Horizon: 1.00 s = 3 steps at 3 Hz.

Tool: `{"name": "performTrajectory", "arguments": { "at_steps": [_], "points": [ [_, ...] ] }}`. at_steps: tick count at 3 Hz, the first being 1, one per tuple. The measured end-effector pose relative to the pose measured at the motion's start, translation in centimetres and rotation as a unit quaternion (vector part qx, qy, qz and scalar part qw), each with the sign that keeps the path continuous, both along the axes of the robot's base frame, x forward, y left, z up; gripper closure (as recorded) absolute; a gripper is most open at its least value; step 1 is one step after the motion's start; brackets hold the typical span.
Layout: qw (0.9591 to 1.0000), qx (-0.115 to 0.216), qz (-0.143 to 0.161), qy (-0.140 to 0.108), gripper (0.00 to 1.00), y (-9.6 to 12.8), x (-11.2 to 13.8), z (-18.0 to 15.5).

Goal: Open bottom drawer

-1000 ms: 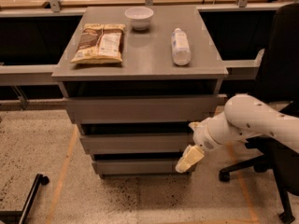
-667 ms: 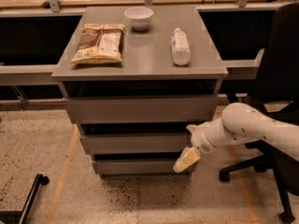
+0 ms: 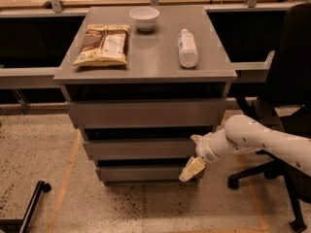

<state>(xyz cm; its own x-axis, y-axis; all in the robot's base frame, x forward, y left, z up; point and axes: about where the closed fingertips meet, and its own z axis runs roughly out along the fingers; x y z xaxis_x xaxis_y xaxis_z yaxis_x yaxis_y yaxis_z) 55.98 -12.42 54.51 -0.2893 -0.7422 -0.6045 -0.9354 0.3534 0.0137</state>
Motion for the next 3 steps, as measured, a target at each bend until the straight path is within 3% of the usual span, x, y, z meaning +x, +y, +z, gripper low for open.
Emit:
{"name": "performTrajectory", "arguments": {
  "at_steps": [1,2,3],
  "points": [
    [0.9999,0.009,-0.004,0.008,0.0,-0.5,-1.3,-0.7],
    [0.9997,0.003,-0.004,0.022,0.0,-1.6,-1.6,-3.5],
    [0.9998,0.01,0.001,0.015,0.0,-2.9,0.4,-10.0]
  ]
}}
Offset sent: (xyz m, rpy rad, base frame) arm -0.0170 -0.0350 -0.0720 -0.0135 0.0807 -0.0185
